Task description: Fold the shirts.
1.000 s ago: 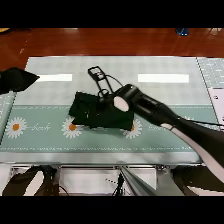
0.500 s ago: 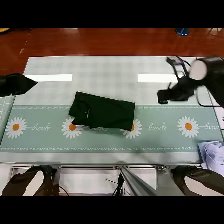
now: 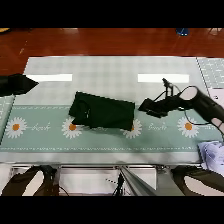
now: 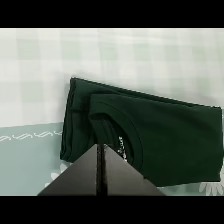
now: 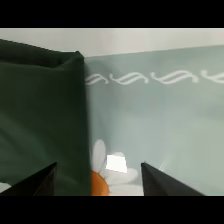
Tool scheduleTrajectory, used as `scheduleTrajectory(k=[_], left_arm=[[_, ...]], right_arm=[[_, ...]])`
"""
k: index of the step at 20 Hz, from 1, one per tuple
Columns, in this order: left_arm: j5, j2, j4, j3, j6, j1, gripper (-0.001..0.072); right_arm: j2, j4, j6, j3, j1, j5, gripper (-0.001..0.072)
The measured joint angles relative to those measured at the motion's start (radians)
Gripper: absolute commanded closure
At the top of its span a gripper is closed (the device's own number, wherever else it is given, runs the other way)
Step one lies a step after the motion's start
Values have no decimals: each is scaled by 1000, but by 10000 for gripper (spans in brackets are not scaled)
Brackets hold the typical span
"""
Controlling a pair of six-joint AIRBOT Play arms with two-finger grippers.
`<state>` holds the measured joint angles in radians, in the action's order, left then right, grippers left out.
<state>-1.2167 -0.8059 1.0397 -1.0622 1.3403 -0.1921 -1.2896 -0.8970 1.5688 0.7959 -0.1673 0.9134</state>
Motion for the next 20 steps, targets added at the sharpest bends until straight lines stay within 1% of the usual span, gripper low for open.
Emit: scheduleTrajectory(k=[4, 5, 6, 7, 8, 10, 13, 15, 17, 20], left_arm=[[0, -4, 0, 0, 0, 0, 684], [-1, -4, 0, 0, 0, 0, 683], [0, -5, 0, 0, 0, 0, 683], [0, -5, 0, 0, 1, 0, 683], [0, -5, 0, 0, 0, 0, 684], [0, -5, 0, 0, 0, 0, 683], [0, -9, 0, 0, 0, 0, 683], [1, -16, 0, 0, 0, 0, 683], [2, -29, 0, 0, 0, 0, 684], [2, -58, 0, 0, 0, 0, 683]], right_arm=[[-79, 107, -31, -19, -110, -111, 140], [-90, 132, -35, -21, -135, -142, 203], [-98, 148, -41, -22, -158, -174, 431], [-105, 147, -45, -24, -175, -198, 632], [-110, 152, -47, -25, -184, -208, 684], [-108, 167, -59, -24, -187, -224, 683], [-50, 151, -111, -7, -138, -148, 683], [33, 94, -121, 20, -66, -56, 684], [140, 16, -108, 60, 37, 50, 683], [307, -90, -82, 140, 241, 231, 683]])
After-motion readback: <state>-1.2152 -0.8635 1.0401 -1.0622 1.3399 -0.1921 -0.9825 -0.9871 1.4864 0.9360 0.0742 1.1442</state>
